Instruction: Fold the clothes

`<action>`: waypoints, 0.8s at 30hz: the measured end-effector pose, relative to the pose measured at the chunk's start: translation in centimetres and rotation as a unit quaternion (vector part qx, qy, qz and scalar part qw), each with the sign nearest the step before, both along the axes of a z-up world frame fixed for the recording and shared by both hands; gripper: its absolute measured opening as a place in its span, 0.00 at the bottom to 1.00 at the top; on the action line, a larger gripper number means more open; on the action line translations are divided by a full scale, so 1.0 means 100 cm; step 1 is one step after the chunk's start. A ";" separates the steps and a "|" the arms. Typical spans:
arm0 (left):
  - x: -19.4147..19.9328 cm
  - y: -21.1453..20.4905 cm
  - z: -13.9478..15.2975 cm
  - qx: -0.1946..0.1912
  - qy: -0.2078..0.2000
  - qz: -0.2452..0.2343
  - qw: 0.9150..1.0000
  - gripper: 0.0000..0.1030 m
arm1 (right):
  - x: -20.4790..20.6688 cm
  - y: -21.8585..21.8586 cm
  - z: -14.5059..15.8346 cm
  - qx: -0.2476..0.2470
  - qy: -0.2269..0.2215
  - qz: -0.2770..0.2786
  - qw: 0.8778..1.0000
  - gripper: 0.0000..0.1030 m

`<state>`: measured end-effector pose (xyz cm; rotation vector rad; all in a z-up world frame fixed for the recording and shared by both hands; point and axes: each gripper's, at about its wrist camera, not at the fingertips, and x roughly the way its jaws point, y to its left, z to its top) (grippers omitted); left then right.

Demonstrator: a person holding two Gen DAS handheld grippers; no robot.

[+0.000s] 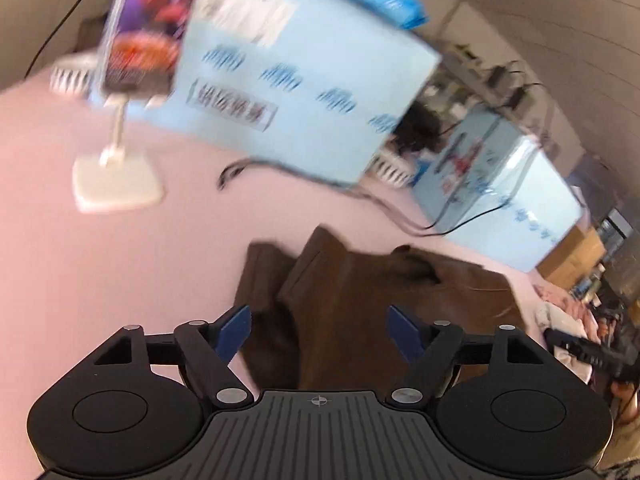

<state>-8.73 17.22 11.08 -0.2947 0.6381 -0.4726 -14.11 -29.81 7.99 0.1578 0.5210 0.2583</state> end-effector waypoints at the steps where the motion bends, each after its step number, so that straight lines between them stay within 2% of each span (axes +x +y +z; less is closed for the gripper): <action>1: 0.009 -0.013 0.006 0.008 -0.005 -0.021 1.000 0.87 | 0.010 0.004 0.006 0.027 0.004 0.028 0.999 0.79; 2: 0.018 -0.027 0.012 0.016 -0.009 -0.041 0.999 0.87 | 0.020 0.007 0.009 0.046 0.011 0.045 0.998 0.79; 5: 0.047 -0.062 0.013 0.055 -0.010 -0.075 0.996 0.87 | 0.064 0.033 -0.007 0.078 0.082 0.038 0.993 0.79; 7: 0.087 -0.095 -0.007 0.126 0.010 -0.060 0.990 0.87 | 0.094 0.051 -0.019 0.098 0.129 0.033 0.986 0.79; 9: 0.115 -0.109 -0.030 0.165 0.039 -0.036 0.985 0.87 | 0.123 0.069 -0.030 0.118 0.177 0.028 0.977 0.78; 11: 0.120 -0.104 -0.045 0.157 0.061 -0.017 0.986 0.87 | 0.153 0.086 -0.041 0.137 0.224 0.023 0.965 0.78; 13: 0.125 -0.091 -0.062 0.125 0.084 -0.001 0.989 0.87 | 0.182 0.104 -0.052 0.157 0.270 0.018 0.950 0.73; 14: 0.123 -0.082 -0.070 0.109 0.089 0.006 0.990 0.87 | 0.185 0.110 -0.055 0.140 0.266 0.015 0.954 0.56; 15: 0.120 -0.077 -0.073 0.107 0.086 0.007 0.990 0.87 | 0.188 0.118 -0.056 0.103 0.254 0.015 0.962 0.26; 16: 0.115 -0.071 -0.075 0.107 0.082 0.009 0.991 0.87 | 0.188 0.123 -0.056 0.075 0.243 0.011 0.967 0.12; 17: 0.114 -0.069 -0.076 0.106 0.081 0.011 0.991 0.87 | 0.187 0.128 -0.057 0.048 0.232 0.007 0.972 0.09; 20: 0.101 -0.049 -0.071 0.100 0.068 0.040 0.992 0.87 | 0.183 0.127 -0.053 0.053 0.203 0.002 0.978 0.06; 24: 0.090 -0.027 -0.062 0.064 0.047 0.065 0.995 0.87 | 0.177 0.138 -0.032 0.045 0.104 -0.006 0.994 0.09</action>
